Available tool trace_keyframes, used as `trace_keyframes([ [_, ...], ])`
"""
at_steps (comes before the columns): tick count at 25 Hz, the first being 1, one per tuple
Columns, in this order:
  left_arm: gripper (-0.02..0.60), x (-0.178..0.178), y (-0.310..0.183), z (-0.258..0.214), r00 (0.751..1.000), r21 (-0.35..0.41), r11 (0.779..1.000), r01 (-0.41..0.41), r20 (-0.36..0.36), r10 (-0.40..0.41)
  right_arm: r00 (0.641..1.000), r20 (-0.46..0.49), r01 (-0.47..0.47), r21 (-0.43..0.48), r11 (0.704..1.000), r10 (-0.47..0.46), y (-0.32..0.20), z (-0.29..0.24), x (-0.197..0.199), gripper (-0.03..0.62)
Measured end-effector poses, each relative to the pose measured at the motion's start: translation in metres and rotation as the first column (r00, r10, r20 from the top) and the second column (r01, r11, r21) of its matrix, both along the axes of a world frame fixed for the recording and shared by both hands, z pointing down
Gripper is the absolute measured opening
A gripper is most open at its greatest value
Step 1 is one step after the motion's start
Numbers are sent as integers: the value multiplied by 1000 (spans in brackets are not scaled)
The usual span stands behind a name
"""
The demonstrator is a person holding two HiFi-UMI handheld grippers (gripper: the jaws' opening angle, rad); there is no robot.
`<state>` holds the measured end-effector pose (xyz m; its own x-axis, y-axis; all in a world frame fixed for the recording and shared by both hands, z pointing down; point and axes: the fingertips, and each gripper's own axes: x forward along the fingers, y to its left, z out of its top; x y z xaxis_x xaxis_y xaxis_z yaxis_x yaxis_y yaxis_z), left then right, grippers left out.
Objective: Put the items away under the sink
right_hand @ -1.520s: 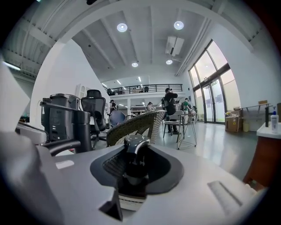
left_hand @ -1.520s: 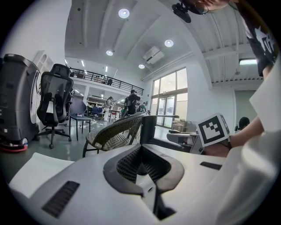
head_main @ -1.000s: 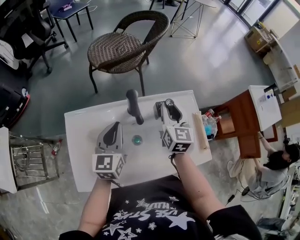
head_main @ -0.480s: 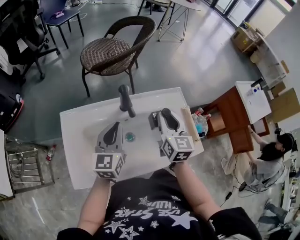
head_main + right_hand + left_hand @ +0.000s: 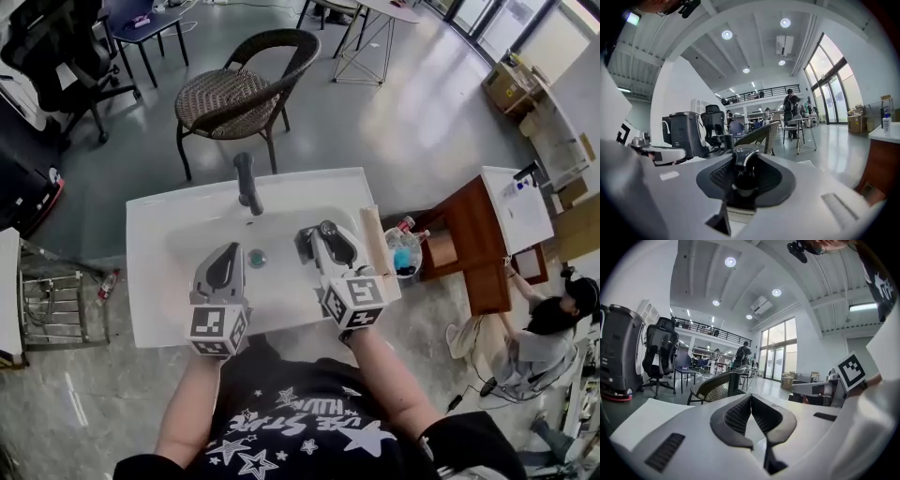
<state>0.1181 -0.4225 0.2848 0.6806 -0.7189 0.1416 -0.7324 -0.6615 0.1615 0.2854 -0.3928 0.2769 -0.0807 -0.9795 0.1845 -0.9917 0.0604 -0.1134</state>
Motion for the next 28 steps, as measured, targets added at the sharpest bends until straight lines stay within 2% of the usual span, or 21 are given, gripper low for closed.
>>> trace_keyframes([
  [8, 9, 12, 62, 1, 998, -2, 999, 52, 45, -51, 996, 38, 81, 21, 996, -82, 44, -9, 4, 98],
  [20, 9, 34, 182, -10, 984, 32, 984, 177, 29, -178, 967, 39, 251, 32, 967, -252, 150, -9, 20, 97],
  [23, 9, 22, 214, -11, 971, 32, 971, 238, 30, -239, 952, 37, 305, 14, 952, -305, 173, -4, 13, 97],
  [28, 9, -12, 269, -3, 936, 16, 936, 351, 34, -351, 916, 41, 398, 21, 917, -398, 209, 2, -12, 97],
])
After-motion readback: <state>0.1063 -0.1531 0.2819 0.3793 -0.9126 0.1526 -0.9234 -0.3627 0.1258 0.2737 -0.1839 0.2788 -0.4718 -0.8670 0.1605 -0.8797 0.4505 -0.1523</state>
